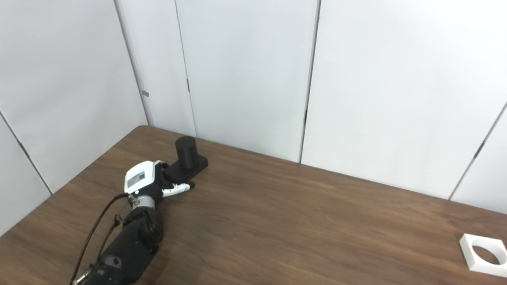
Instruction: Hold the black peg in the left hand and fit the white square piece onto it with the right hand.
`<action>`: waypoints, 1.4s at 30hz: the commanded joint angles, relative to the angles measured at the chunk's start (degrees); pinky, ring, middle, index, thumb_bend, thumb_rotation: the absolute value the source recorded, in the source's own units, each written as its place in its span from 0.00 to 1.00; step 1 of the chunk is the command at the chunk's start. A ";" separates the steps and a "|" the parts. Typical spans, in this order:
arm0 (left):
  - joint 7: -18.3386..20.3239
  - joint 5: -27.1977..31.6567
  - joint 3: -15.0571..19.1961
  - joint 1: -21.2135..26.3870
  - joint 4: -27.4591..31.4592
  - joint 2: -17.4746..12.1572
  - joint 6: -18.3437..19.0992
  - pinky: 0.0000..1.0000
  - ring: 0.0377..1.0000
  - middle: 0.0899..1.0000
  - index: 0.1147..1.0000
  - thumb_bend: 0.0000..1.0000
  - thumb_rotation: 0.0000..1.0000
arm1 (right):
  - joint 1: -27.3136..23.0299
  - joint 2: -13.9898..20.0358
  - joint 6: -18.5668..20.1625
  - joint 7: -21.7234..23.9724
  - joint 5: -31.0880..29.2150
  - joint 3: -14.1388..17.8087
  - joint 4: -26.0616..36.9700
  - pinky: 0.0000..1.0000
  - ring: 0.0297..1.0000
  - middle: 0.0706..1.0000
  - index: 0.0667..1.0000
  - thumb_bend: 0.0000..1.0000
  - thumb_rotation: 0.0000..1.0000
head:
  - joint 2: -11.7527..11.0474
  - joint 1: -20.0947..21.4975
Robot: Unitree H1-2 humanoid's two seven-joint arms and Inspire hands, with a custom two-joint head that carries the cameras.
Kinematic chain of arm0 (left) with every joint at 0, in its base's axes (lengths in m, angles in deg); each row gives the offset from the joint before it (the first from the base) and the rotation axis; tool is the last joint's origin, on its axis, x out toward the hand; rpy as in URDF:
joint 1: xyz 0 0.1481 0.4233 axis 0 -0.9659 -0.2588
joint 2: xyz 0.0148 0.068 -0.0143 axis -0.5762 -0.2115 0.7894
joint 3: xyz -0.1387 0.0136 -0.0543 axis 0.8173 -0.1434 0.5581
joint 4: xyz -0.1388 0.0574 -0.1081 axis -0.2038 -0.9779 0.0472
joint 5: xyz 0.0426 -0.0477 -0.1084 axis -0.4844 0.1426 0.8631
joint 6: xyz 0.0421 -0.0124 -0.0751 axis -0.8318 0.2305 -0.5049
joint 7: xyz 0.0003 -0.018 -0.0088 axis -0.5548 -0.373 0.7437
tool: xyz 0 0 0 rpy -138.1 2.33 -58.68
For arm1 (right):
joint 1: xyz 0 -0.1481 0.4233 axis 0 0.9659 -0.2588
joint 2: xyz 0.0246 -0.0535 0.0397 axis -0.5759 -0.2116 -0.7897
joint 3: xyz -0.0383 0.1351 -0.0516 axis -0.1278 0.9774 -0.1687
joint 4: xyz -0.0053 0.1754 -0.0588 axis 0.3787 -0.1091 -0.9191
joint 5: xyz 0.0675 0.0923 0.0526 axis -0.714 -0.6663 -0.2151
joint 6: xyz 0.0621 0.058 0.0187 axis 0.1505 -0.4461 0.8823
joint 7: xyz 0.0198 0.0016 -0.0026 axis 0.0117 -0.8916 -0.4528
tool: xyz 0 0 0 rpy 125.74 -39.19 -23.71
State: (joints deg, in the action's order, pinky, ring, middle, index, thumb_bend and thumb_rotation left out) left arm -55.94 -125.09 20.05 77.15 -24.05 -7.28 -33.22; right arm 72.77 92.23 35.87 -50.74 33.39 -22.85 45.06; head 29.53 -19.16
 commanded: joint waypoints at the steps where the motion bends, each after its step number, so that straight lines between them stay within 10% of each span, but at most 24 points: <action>1: -2.71 -0.01 -0.45 2.95 -0.26 -1.33 -2.51 0.90 0.88 0.81 0.65 0.91 0.51 | 0.88 -0.82 -0.60 0.26 0.13 -0.37 0.65 0.86 0.85 0.83 0.80 0.74 0.76 | 0.09 0.09; 11: -9.32 1.40 0.25 3.67 -2.95 0.36 -3.49 0.84 0.78 0.66 0.42 0.81 0.31 | 1.06 -0.83 -0.38 0.09 0.60 -0.46 1.11 0.85 0.84 0.82 0.80 0.74 0.77 | 0.30 0.35; 15: -10.74 3.27 1.09 3.53 -3.00 0.84 -4.57 0.80 0.77 0.66 0.41 0.54 0.07 | 1.07 -0.87 -0.44 0.16 0.44 -0.44 1.09 0.84 0.85 0.82 0.80 0.75 0.76 | 0.50 0.46; 26: -10.68 4.67 1.44 2.22 -0.73 1.28 -3.16 0.70 0.74 0.64 0.41 0.52 0.05 | 1.12 -1.07 0.35 -0.29 1.68 -0.65 1.90 0.83 0.86 0.83 0.82 0.74 0.77 | 1.08 1.28; 42: 2.85 3.47 -3.94 -8.21 22.06 1.34 -2.19 0.67 0.77 0.68 0.42 0.51 0.06 | 1.85 -1.48 1.29 -0.32 3.42 -1.75 4.08 1.00 0.96 0.90 0.92 0.69 0.84 | 4.36 7.16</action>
State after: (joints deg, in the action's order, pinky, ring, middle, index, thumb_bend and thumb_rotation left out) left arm -53.77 -120.50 16.42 68.27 -4.69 -5.16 -34.83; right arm 74.26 91.72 38.08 -51.15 37.28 -24.49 47.30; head 33.31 -12.83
